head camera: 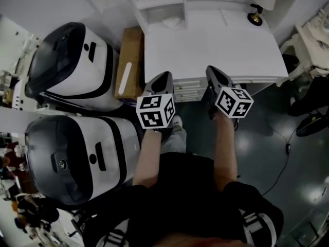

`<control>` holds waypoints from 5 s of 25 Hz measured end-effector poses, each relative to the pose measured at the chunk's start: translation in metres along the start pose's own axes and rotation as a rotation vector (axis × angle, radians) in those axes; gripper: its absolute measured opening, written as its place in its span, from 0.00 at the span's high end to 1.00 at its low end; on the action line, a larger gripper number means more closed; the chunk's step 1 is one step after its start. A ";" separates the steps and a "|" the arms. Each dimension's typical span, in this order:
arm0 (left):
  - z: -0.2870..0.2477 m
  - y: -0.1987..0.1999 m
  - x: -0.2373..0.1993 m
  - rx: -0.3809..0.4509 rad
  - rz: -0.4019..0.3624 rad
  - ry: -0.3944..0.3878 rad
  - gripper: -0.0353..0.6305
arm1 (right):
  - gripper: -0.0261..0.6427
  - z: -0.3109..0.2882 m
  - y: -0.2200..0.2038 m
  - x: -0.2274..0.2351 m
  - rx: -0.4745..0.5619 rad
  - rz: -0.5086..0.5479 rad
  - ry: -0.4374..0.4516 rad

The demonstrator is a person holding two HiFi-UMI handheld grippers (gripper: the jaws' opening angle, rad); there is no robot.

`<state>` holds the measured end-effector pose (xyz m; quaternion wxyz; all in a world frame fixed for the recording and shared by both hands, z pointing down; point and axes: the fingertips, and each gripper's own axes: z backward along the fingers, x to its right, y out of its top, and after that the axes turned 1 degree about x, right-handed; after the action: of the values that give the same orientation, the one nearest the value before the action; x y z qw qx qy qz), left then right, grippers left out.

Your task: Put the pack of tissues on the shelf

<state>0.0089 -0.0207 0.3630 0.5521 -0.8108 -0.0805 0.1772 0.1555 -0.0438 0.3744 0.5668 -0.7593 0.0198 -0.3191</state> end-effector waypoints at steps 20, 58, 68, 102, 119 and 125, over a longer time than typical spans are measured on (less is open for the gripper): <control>-0.092 0.003 -0.127 -0.071 0.093 0.067 0.93 | 0.93 -0.169 -0.045 -0.024 -0.178 0.006 0.100; -0.274 -0.043 -0.184 -0.283 0.227 0.111 0.93 | 0.93 -0.346 -0.055 0.074 -0.355 0.378 0.052; -0.286 -0.053 -0.202 -0.304 0.280 0.159 0.93 | 0.78 -0.398 -0.071 0.099 -0.454 0.394 0.072; -0.296 -0.078 -0.256 -0.301 0.417 0.289 0.93 | 0.91 -0.507 -0.108 0.149 -0.590 0.789 -0.056; -0.305 0.011 -0.206 -0.164 0.262 0.187 0.93 | 0.92 -0.433 -0.009 0.105 -0.382 0.307 -0.019; -0.300 0.049 -0.184 -0.112 0.190 0.152 0.93 | 0.92 -0.399 0.028 0.080 -0.323 0.172 0.095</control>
<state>-0.0513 -0.3588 0.4524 0.4912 -0.8554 0.0289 0.1620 0.0257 -0.4237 0.4482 0.4612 -0.8201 0.1623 -0.2974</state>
